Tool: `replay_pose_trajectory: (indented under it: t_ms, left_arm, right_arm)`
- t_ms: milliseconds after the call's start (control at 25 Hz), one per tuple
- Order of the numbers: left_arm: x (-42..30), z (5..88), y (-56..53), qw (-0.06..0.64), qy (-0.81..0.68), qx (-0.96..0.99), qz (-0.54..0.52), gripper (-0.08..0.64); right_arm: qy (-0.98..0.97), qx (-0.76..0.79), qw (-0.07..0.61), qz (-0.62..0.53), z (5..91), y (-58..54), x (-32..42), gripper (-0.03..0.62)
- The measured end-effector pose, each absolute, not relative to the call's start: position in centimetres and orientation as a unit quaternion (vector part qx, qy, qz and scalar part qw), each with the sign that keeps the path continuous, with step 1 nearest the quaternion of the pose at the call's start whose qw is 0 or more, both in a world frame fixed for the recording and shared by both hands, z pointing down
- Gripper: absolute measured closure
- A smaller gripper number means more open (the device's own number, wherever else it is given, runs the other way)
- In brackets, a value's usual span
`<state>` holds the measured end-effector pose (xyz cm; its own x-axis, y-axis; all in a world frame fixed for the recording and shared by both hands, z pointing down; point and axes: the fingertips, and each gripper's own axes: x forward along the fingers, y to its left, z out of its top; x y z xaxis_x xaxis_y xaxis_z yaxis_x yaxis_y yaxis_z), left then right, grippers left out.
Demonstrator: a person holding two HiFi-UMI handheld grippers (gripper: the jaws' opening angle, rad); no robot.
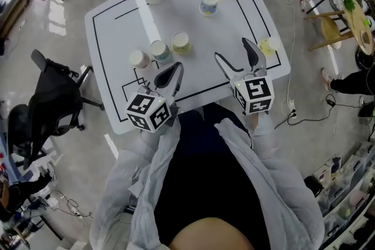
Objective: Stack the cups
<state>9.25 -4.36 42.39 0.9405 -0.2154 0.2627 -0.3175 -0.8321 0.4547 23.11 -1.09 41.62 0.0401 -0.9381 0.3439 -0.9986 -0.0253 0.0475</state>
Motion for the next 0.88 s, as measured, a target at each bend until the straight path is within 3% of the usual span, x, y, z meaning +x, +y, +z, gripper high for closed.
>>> replay_pose_trajectory:
  t_ms: [600, 880]
  left_arm:
    - [20.1, 44.1, 0.6, 0.248, -0.082, 0.957, 0.129, 0.563]
    - [22.5, 46.1, 1.5, 0.255, -0.085, 0.951, 0.151, 0.563]
  right_arm:
    - [-0.585, 0.786, 0.144, 0.141, 44.4, 8.0, 37.6, 0.207]
    - [-0.578, 0.785, 0.141, 0.175, 47.7, 8.2, 40.8, 0.207]
